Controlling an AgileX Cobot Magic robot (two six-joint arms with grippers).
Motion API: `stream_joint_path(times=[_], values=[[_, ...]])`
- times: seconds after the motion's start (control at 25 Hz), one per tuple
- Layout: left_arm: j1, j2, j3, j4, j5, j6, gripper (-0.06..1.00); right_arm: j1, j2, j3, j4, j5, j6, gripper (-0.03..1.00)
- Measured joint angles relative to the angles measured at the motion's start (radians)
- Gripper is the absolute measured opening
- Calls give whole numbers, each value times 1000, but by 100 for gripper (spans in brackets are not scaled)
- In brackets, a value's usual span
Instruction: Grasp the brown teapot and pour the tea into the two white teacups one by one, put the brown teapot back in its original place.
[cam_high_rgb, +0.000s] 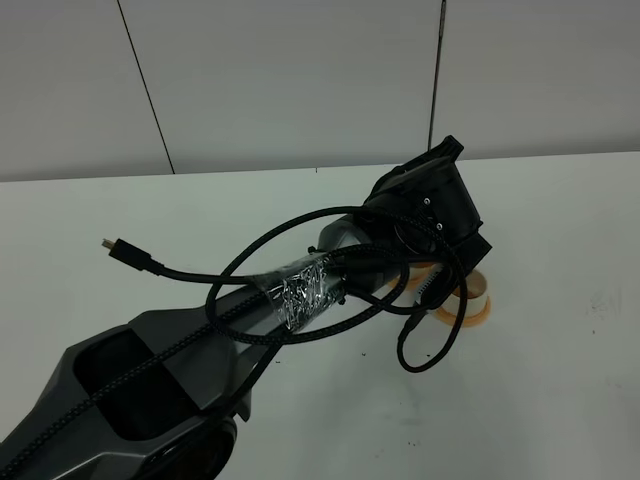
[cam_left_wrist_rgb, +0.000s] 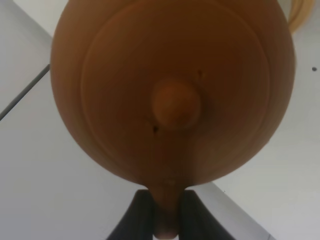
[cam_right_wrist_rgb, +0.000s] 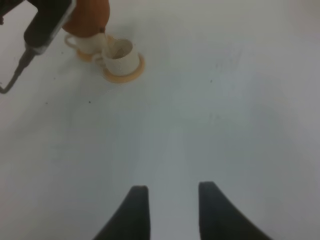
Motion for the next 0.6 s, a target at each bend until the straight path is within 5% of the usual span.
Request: stream_joint_path(times=[0.6], values=[[-20, 5, 0, 42, -2, 3, 17, 0, 0, 0, 0, 0, 0, 24]])
